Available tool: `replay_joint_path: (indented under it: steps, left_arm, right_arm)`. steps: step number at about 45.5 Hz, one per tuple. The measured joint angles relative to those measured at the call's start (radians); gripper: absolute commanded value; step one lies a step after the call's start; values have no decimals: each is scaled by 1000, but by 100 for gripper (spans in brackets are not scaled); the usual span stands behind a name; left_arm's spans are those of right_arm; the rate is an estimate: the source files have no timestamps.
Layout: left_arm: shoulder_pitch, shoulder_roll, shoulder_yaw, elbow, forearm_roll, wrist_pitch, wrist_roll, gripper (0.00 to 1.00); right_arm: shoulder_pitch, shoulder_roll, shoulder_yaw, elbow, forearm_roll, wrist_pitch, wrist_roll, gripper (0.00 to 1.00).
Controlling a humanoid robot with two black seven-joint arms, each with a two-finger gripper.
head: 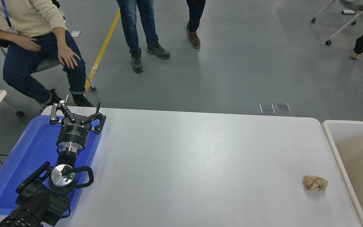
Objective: Pick up foil plate and place in dustbin
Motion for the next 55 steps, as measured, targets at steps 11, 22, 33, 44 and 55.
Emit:
replay_joint_path:
  steps: [11,22,33,44,55]
  left_arm:
    - [0,0,0,-1,1,0,0,100]
    - [0,0,0,-1,1,0,2,100]
    - [0,0,1,-1,1,0,3,100]
    - [0,0,1,-1,1,-1,3,100]
    - [0,0,1,-1,1,-2,3,100]
  right_arm:
    - [64,-126,14,197,-11,5,0,100]
    - [165,-258,-6,432,-60,12,0,100]
    - [320,-362,-126,676,-110,56,1,100]
    - [577,-404,-348,829,-119,244,1,100]
    - [796,-418,-480,877,-120,494,1,100]
